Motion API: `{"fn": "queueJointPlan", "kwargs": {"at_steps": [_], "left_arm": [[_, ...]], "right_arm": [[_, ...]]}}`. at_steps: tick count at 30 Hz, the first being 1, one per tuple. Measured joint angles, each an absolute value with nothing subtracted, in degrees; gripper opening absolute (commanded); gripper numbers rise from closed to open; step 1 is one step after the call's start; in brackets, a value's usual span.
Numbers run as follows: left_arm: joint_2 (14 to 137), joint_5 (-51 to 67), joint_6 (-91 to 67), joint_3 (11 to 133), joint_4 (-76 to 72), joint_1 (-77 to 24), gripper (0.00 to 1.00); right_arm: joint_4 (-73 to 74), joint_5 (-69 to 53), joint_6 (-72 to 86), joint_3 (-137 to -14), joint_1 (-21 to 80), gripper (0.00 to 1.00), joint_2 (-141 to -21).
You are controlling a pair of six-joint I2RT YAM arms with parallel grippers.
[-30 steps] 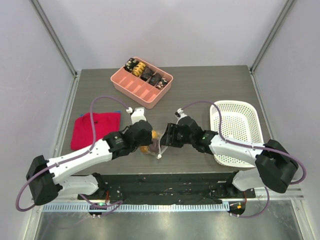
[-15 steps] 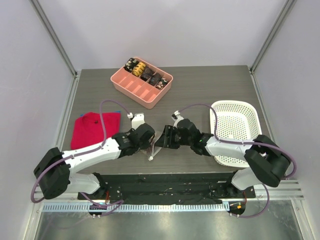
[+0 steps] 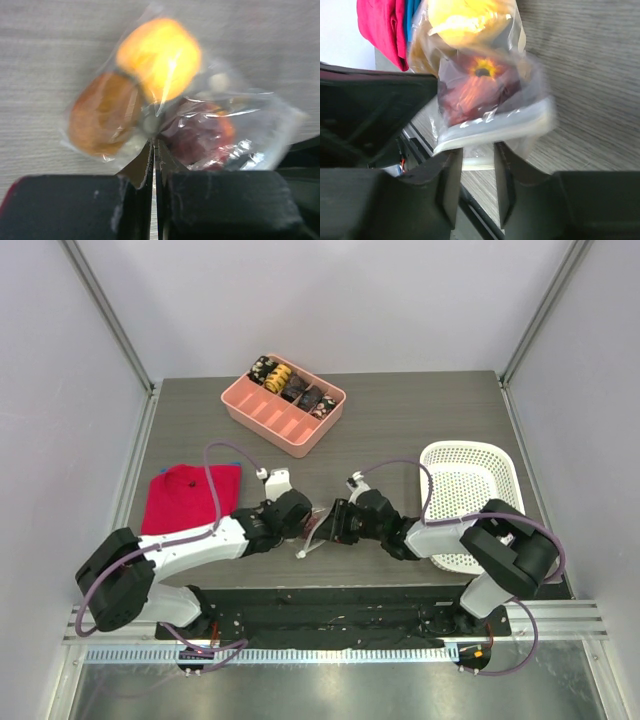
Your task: Open the zip-top bag and remove the fake food
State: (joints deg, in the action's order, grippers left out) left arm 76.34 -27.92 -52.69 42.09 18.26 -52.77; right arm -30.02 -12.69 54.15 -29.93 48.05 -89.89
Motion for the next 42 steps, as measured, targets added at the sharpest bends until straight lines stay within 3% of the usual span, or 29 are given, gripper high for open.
{"fn": "queueJointPlan", "kwargs": {"at_steps": [5, 14, 24, 31, 42], "left_arm": [[77.8, -27.4, -53.4, 38.7, 18.7, -52.8, 0.01], [78.4, -26.8, -52.5, 38.6, 18.4, -52.8, 0.0], [70.2, -29.7, -51.8, 41.8, 21.2, -52.4, 0.01], [79.1, -29.7, -48.5, 44.4, 17.6, -50.4, 0.0], [85.4, -26.2, -44.8, 43.2, 8.8, -50.2, 0.0]], "right_arm": [[-32.2, -11.9, 54.2, -29.7, 48.1, 0.56, -89.9], [-34.7, -10.5, 53.3, -29.6, 48.1, 0.67, -91.8], [-35.0, -9.7, 51.5, -29.6, 48.1, 0.67, -92.2], [-35.6, -9.8, 51.3, -29.6, 48.0, 0.67, -92.8], [-36.2, -10.0, 49.6, -29.9, 47.4, 0.76, -94.3]]}}
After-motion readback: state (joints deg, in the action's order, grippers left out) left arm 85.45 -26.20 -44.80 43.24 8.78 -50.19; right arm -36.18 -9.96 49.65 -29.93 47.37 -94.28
